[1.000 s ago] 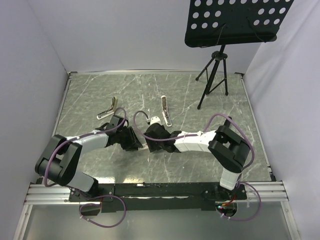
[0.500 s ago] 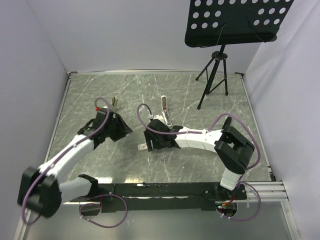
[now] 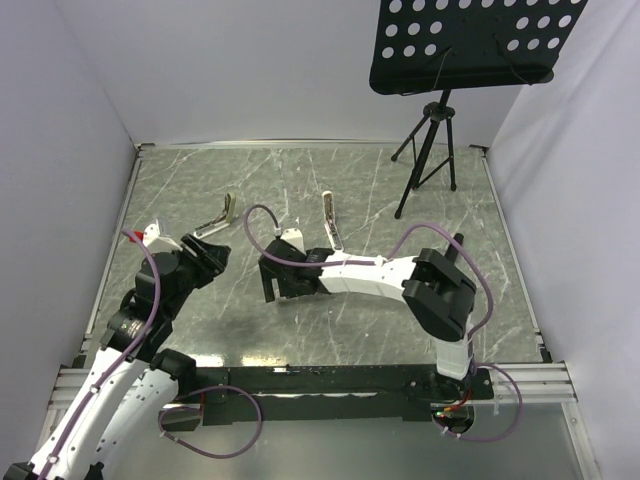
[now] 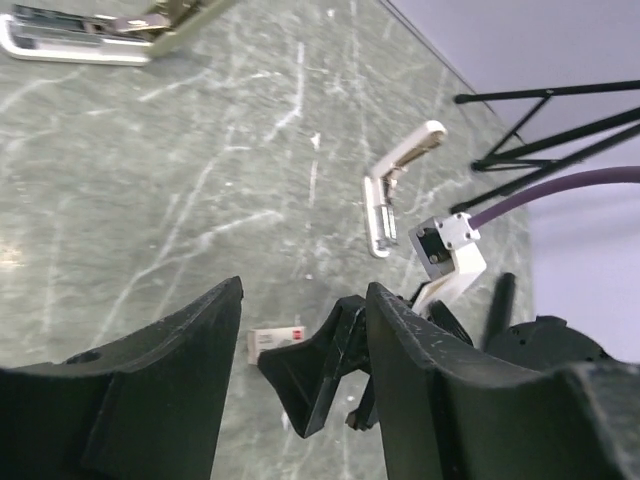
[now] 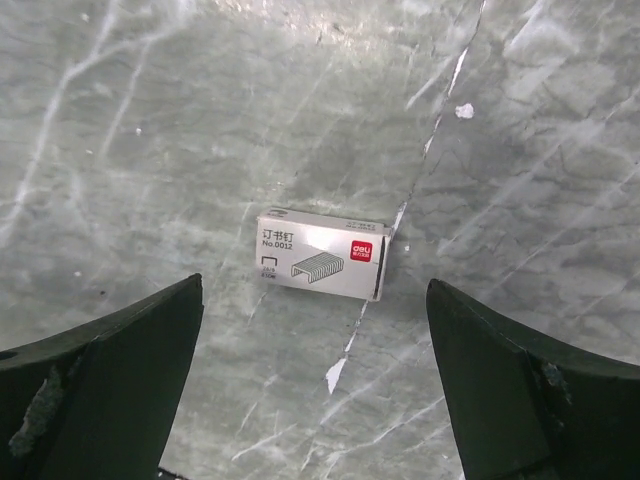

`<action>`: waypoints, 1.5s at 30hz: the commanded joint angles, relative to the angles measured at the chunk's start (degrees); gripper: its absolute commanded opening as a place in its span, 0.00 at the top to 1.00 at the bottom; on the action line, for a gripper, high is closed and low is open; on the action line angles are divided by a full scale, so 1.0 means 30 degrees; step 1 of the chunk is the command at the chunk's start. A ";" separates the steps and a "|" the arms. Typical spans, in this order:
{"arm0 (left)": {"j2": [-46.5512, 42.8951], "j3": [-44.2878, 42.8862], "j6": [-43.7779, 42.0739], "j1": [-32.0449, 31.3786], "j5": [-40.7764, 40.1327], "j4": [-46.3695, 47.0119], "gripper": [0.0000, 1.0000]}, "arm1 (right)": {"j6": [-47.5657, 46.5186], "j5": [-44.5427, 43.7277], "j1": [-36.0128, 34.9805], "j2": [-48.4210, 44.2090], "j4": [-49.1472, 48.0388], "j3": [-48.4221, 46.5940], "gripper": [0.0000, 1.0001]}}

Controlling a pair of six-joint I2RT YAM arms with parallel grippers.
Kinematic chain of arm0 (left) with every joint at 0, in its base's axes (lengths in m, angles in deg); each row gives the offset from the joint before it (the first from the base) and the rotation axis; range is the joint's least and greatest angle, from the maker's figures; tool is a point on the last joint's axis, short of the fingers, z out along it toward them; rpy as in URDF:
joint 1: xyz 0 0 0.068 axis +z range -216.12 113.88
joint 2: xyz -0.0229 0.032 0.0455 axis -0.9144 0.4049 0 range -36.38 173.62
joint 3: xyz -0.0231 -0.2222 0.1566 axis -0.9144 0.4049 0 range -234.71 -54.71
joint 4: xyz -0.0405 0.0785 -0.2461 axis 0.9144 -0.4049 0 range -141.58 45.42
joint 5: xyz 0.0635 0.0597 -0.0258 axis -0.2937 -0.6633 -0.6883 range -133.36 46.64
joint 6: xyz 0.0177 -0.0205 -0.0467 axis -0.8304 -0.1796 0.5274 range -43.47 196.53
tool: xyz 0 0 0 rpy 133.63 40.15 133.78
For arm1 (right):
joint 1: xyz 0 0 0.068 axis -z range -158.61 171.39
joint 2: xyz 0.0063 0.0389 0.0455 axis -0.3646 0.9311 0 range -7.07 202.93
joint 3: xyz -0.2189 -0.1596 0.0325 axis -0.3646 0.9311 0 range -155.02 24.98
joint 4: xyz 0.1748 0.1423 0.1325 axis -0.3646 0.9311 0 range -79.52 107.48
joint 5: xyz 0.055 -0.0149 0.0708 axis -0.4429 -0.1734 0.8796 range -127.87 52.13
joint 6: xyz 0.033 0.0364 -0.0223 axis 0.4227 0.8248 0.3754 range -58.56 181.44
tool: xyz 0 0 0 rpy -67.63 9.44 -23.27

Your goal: Unload the staples from the stapler

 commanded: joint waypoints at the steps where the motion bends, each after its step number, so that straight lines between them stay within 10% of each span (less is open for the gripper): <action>1: -0.0208 0.0007 -0.0844 -0.0093 -0.1319 -0.0599 0.41 | 0.0682 -0.1843 -0.0390 0.0712 0.1761 -0.1527 0.00; 16: 0.0027 0.0036 -0.0436 -0.0123 -0.1494 -0.0948 0.41 | 0.1064 -0.2343 -0.0917 0.4110 0.3519 -0.4222 0.06; 35: 0.0320 -0.0023 -0.0436 -0.0123 -0.1259 -0.0920 0.41 | 0.0976 -0.2695 -0.1123 0.3907 0.3521 -0.4429 0.41; 45: 0.0348 -0.0432 -0.0756 -0.0093 -0.0996 -0.1124 0.41 | 0.0013 -0.3045 -0.1123 0.2011 0.4487 -0.4986 0.17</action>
